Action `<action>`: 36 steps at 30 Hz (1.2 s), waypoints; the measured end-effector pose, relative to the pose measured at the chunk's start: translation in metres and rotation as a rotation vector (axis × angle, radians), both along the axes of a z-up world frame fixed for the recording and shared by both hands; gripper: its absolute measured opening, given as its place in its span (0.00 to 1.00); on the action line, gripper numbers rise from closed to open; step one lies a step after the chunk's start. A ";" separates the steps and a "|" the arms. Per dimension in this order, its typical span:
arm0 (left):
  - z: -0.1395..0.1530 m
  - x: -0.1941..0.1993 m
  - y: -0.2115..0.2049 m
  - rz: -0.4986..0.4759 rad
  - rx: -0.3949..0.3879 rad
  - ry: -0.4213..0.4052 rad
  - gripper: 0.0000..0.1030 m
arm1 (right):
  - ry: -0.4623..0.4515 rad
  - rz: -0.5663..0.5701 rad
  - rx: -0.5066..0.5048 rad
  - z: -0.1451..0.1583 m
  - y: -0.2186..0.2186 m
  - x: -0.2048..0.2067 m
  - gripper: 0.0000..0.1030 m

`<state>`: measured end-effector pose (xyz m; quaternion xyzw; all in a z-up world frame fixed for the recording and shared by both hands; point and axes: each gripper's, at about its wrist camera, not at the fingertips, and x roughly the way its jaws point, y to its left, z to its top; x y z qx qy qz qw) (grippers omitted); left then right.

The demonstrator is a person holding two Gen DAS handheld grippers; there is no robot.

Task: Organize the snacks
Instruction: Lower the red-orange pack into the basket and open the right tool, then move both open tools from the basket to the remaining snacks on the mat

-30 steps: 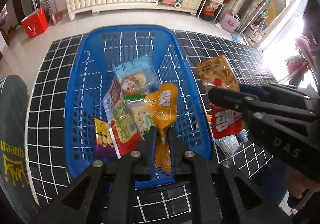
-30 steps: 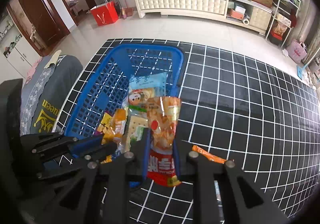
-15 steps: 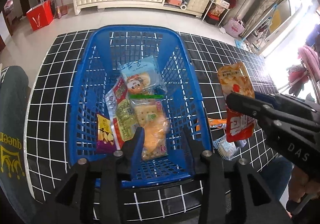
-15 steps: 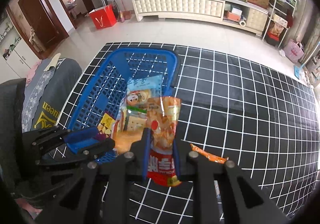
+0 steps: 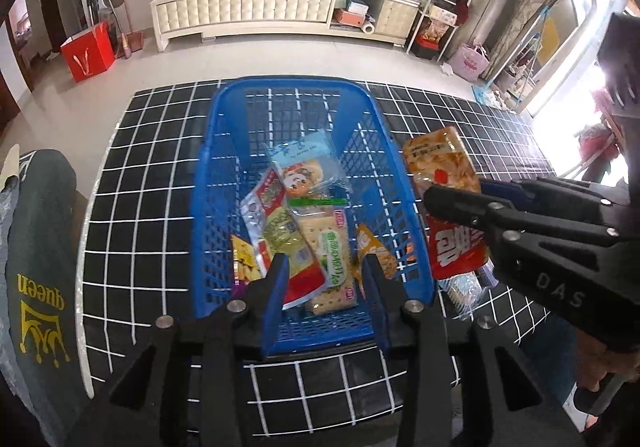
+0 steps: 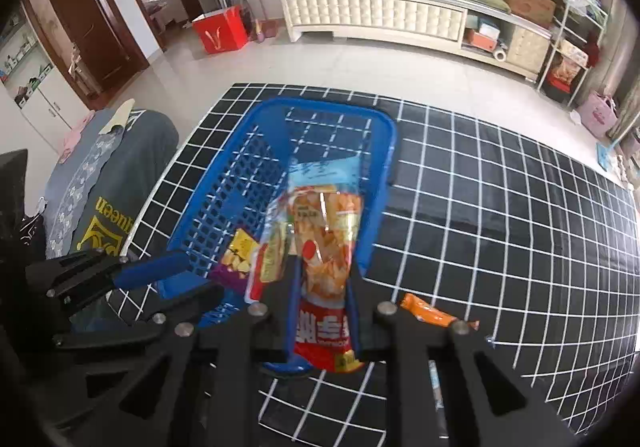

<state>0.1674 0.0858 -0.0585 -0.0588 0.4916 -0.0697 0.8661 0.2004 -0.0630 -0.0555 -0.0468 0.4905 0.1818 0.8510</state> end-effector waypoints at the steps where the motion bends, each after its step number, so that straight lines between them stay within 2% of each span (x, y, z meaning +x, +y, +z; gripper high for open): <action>1: 0.001 -0.001 0.004 0.004 0.002 -0.003 0.34 | 0.001 0.005 -0.002 -0.001 0.004 0.000 0.24; 11: -0.005 -0.010 0.038 0.048 -0.008 -0.016 0.34 | 0.041 0.030 -0.070 -0.023 0.035 0.008 0.24; 16: -0.012 -0.011 0.042 0.039 -0.001 -0.022 0.37 | 0.054 0.023 -0.109 -0.035 0.038 0.012 0.24; 19: -0.014 -0.011 0.042 0.031 0.011 -0.020 0.37 | 0.055 0.030 -0.166 -0.041 0.044 0.013 0.24; 20: -0.015 -0.011 0.041 0.028 0.017 -0.021 0.37 | 0.051 0.036 -0.179 -0.042 0.046 0.012 0.26; 24: -0.015 -0.011 0.039 0.024 0.013 -0.024 0.39 | 0.064 0.023 -0.203 -0.046 0.045 0.013 0.59; 25: -0.015 -0.011 0.038 0.025 0.014 -0.024 0.39 | 0.064 0.019 -0.203 -0.046 0.043 0.013 0.63; 28: -0.014 -0.013 0.036 0.023 0.019 -0.024 0.39 | 0.044 0.003 -0.217 -0.044 0.038 0.011 0.67; 34: -0.010 -0.018 0.027 0.009 0.038 -0.030 0.39 | 0.049 -0.004 -0.183 -0.033 0.019 0.004 0.68; 36: -0.006 -0.021 0.020 -0.004 0.053 -0.044 0.48 | 0.058 0.004 -0.159 -0.028 0.009 -0.001 0.68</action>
